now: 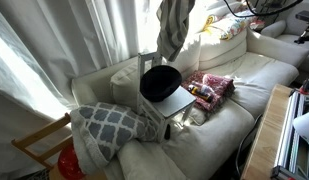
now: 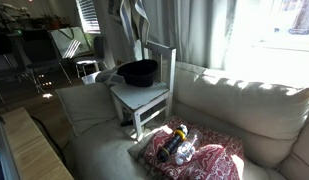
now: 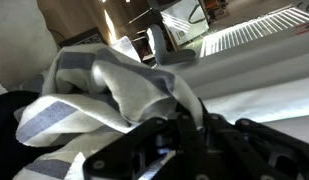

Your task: Put the grey towel in the black hat and put the red towel

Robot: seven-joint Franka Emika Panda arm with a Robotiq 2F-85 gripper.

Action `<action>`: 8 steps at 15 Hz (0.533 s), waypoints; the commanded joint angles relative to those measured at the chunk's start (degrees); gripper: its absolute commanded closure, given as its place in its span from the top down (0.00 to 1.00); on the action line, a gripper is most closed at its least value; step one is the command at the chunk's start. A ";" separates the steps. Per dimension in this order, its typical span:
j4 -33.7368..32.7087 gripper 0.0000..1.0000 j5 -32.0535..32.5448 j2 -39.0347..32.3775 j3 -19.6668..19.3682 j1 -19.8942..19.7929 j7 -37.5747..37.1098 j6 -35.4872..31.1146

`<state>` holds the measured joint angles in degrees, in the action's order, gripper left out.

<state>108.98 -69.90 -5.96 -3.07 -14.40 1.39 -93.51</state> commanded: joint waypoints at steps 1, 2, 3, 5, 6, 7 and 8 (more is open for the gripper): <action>6.06 0.02 -1.67 1.41 -0.94 3.93 4.03 -3.55; 6.99 0.02 -1.62 1.14 -0.77 4.79 5.39 -5.71; 7.80 0.02 -1.72 0.78 -0.63 5.65 6.93 -8.65; 8.87 0.02 -3.15 -0.45 -0.32 7.12 9.34 -14.19; 9.16 0.02 -4.61 -1.21 -0.16 7.68 10.48 -16.39; 9.39 0.02 -4.66 -1.90 -0.01 8.34 11.67 -18.77; 9.49 0.02 -4.68 -2.58 0.13 8.89 12.27 -20.52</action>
<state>117.05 -72.43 -7.22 -2.83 -7.33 10.17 -108.84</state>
